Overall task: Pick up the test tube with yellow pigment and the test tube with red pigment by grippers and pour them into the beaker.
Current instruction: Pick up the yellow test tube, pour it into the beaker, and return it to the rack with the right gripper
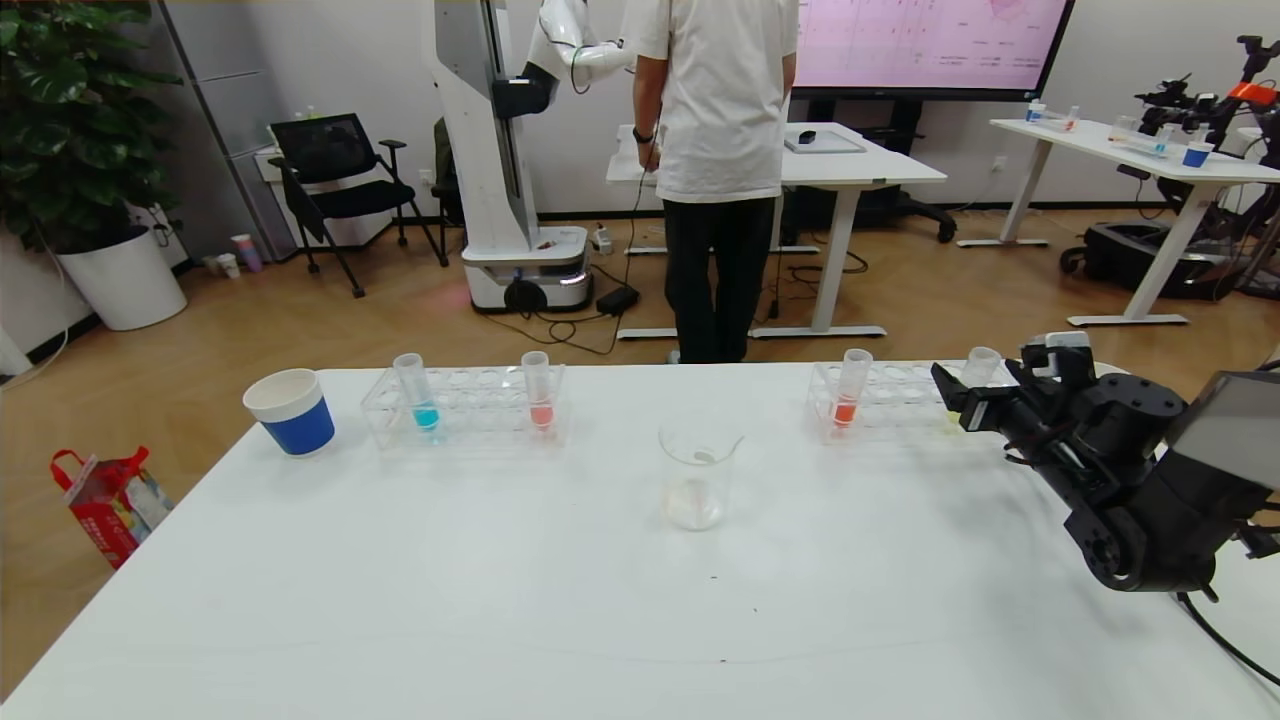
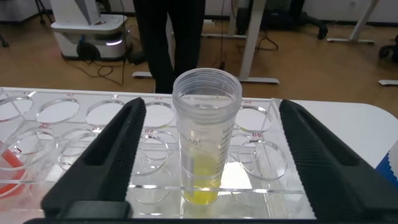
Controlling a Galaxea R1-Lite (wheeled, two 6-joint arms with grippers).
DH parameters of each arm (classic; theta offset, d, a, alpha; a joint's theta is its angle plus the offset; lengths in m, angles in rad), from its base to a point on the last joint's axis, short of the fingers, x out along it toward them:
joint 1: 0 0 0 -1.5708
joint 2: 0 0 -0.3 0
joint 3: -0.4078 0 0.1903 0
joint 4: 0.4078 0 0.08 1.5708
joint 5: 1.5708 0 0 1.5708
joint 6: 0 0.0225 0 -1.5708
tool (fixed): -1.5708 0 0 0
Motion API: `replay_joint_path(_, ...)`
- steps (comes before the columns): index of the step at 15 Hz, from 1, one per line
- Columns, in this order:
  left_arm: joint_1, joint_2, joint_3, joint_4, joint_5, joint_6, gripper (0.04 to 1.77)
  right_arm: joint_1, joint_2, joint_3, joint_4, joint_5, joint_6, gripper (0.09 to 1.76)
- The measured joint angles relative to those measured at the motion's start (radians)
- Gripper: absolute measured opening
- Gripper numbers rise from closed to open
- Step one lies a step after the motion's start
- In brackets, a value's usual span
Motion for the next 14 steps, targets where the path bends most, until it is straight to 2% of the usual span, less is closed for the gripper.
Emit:
replay_joint_path(1, 0.0, 0.0, 0.0, 0.0, 0.0, 0.0, 1.75, 0.0, -0.001, -0.003, 0.0, 0.0, 0.0, 1.16)
replay_joint_path(2, 0.0, 0.0, 0.0, 0.0, 0.0, 0.0, 1.75, -0.002, -0.001, -0.007, 0.0, 0.001, 0.0, 0.68)
replay_joint_path(3, 0.0, 0.0, 0.0, 0.0, 0.0, 0.0, 1.75, 0.0, -0.002, -0.01, 0.0, 0.002, 0.0, 0.39)
replay_joint_path(4, 0.0, 0.0, 0.0, 0.0, 0.0, 0.0, 1.75, -0.001, -0.004, -0.012, 0.002, 0.003, 0.0, 0.34)
replay_joint_path(5, 0.0, 0.0, 0.0, 0.0, 0.0, 0.0, 1.75, -0.001, -0.006, -0.016, 0.001, 0.001, 0.0, 0.58)
replay_joint_path(7, 0.0, 0.0, 0.0, 0.0, 0.0, 0.0, 1.75, 0.0, -0.01, -0.017, 0.0, 0.0, 0.0, 0.5)
replay_joint_path(11, 0.0, 0.0, 0.0, 0.0, 0.0, 0.0, 1.75, -0.002, -0.041, -0.014, 0.001, 0.001, 0.0, 0.5)
replay_joint_path(14, 0.0, 0.0, 0.0, 0.0, 0.0, 0.0, 1.75, 0.002, -0.114, -0.022, 0.1, 0.009, -0.002, 0.5)
